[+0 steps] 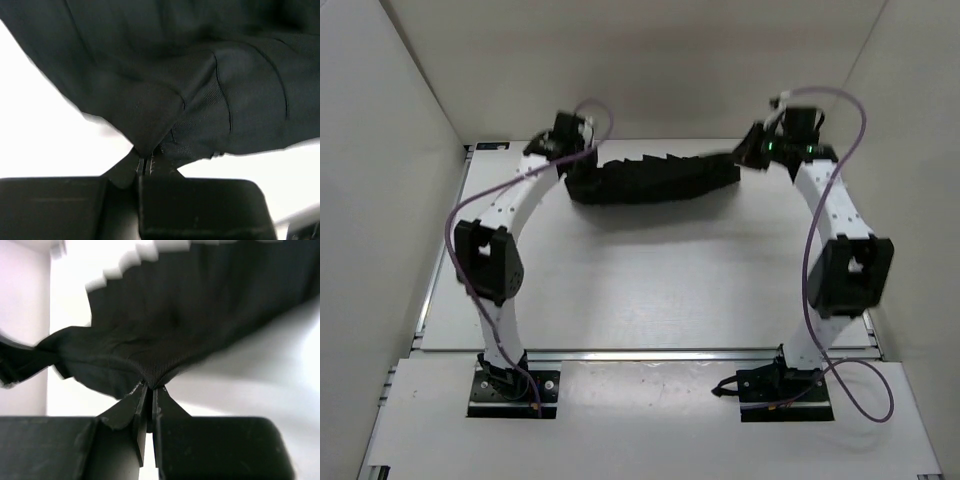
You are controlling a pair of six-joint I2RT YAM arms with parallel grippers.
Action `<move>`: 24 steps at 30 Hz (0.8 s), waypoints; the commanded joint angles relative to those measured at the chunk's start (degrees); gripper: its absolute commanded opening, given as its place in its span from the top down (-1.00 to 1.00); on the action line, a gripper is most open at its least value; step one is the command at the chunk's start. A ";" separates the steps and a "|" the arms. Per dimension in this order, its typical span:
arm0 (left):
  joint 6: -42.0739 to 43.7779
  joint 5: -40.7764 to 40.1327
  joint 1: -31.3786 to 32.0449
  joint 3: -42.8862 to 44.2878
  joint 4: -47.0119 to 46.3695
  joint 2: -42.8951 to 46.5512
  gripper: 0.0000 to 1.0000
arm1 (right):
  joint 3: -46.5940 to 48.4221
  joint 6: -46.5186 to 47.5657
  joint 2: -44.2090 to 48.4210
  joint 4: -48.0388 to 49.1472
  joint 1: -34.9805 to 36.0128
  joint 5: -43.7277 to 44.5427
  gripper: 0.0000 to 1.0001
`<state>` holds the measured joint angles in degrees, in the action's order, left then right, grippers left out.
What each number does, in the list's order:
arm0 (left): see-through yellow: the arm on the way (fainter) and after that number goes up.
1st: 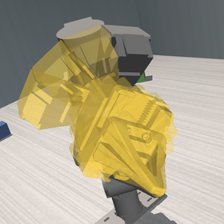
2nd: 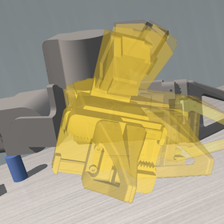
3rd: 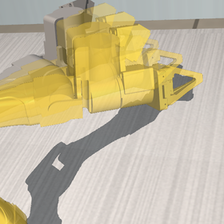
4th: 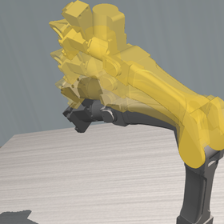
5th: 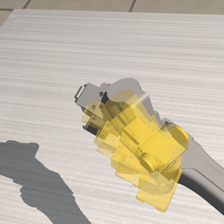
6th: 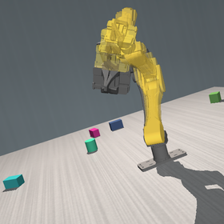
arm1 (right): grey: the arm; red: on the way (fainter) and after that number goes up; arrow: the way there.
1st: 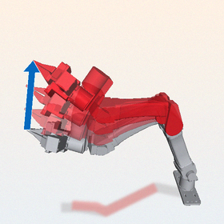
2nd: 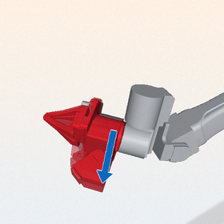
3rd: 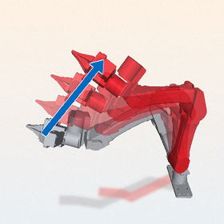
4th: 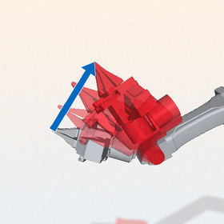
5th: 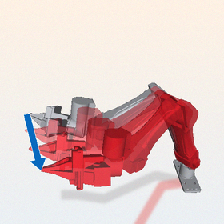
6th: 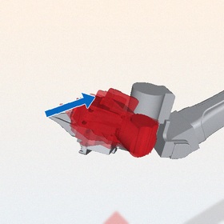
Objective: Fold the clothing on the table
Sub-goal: Fold the skirt
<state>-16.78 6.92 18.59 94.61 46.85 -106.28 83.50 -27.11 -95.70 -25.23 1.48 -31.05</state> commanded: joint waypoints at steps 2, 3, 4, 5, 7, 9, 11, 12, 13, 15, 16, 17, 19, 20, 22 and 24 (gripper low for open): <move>3.60 -6.81 -3.56 45.60 7.89 -11.90 1.00 | 45.56 11.38 -13.86 -11.83 -3.59 5.99 0.99; 1.59 -7.35 -4.60 47.32 3.03 -9.84 1.00 | 56.66 12.25 -16.94 -13.07 -3.41 7.83 1.00; 1.05 -6.92 -5.14 42.11 0.37 -8.08 1.00 | 63.21 12.52 -18.02 -13.70 -3.06 8.80 1.00; 0.78 -7.61 -5.49 34.32 -6.35 -3.19 1.00 | 63.97 13.39 -17.59 -13.88 -3.06 9.42 1.00; 1.91 -12.16 -4.10 22.37 -13.78 7.00 1.00 | 55.43 16.54 -14.09 -12.75 -1.49 10.65 1.00; 3.85 -14.91 -2.34 12.47 -18.45 12.03 1.00 | 41.40 19.98 -6.38 -10.38 -0.52 14.33 1.00; 4.03 -13.78 -1.11 0.81 -18.03 14.78 1.00 | 24.92 20.96 0.58 -6.16 -0.15 15.49 1.00; 3.51 -13.08 -0.58 -2.64 -17.76 16.87 1.00 | 13.55 20.87 5.74 -2.31 -0.16 15.49 1.00; 3.42 -13.16 0.12 -9.72 -17.76 19.68 1.00 | 2.82 20.26 8.31 0.77 0.10 15.40 1.00; 1.76 -13.68 1.80 -21.09 -17.41 24.16 1.00 | -10.51 19.73 16.65 3.77 -0.07 14.35 1.00; 1.14 -14.03 2.67 -27.22 -17.41 27.58 1.00 | -17.43 18.86 19.73 3.53 0.54 15.39 0.99; -0.44 -12.64 3.12 -33.37 -17.23 29.10 1.00 | -22.89 18.76 20.72 3.00 0.98 16.01 1.00; -4.21 -10.26 3.99 -40.25 -14.35 35.58 1.00 | -28.97 17.72 25.81 -0.33 2.82 16.55 1.00; -4.75 -9.21 5.74 -43.42 -13.20 37.09 1.00 | -32.23 16.58 26.70 -1.21 3.09 16.28 1.00; -7.73 -10.26 9.25 -46.61 -8.64 42.70 1.00 | -36.72 13.95 33.00 -4.63 7.73 16.02 1.00; -10.37 -8.69 11.55 -48.89 -5.04 46.58 1.00 | -39.38 10.87 38.01 -7.27 12.57 17.16 1.00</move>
<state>-23.42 2.83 28.91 45.63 35.07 -70.30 44.29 -13.74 -67.70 -31.90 11.16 -21.28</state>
